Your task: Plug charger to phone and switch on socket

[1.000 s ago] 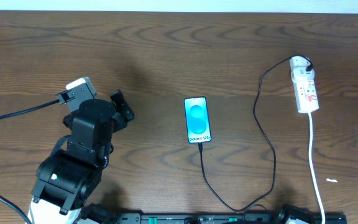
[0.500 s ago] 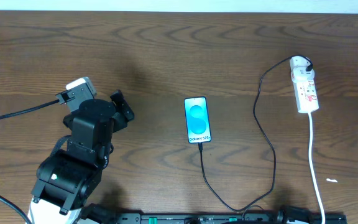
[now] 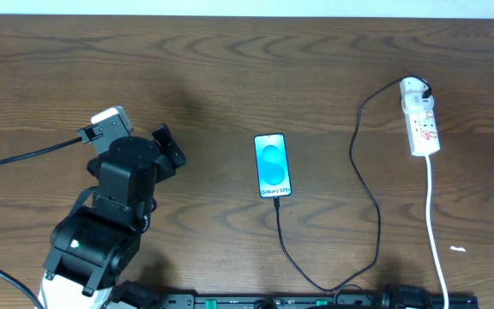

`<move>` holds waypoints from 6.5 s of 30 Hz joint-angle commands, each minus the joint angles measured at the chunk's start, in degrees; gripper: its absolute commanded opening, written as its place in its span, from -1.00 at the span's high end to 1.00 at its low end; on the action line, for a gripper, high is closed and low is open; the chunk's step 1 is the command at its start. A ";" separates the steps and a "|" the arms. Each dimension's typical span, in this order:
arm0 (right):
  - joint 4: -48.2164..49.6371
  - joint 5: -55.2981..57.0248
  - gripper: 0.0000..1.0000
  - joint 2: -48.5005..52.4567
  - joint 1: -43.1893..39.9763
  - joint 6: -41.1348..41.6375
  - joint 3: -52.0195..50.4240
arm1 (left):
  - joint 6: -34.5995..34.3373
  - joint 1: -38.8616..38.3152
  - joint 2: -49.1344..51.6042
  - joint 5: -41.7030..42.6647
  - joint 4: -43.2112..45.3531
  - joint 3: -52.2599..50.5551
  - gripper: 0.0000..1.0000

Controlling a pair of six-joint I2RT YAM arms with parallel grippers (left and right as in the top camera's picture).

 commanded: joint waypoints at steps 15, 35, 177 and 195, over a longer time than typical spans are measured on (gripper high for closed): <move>-0.35 10.93 -0.99 -16.65 1.40 -0.96 -0.35 | 0.39 0.35 0.00 -1.01 -0.13 0.52 -0.83; -2.62 10.91 -0.98 -27.36 1.40 -0.96 -0.76 | 0.39 0.35 0.00 -1.01 -0.13 0.52 -0.83; 52.46 -11.89 -0.99 -41.35 1.40 -29.75 -112.76 | 0.39 0.35 0.00 -1.01 -0.13 0.52 -0.83; 52.54 -10.84 -0.98 -41.35 1.33 -29.83 -112.76 | 0.39 0.35 0.00 -1.01 -0.13 0.52 -0.83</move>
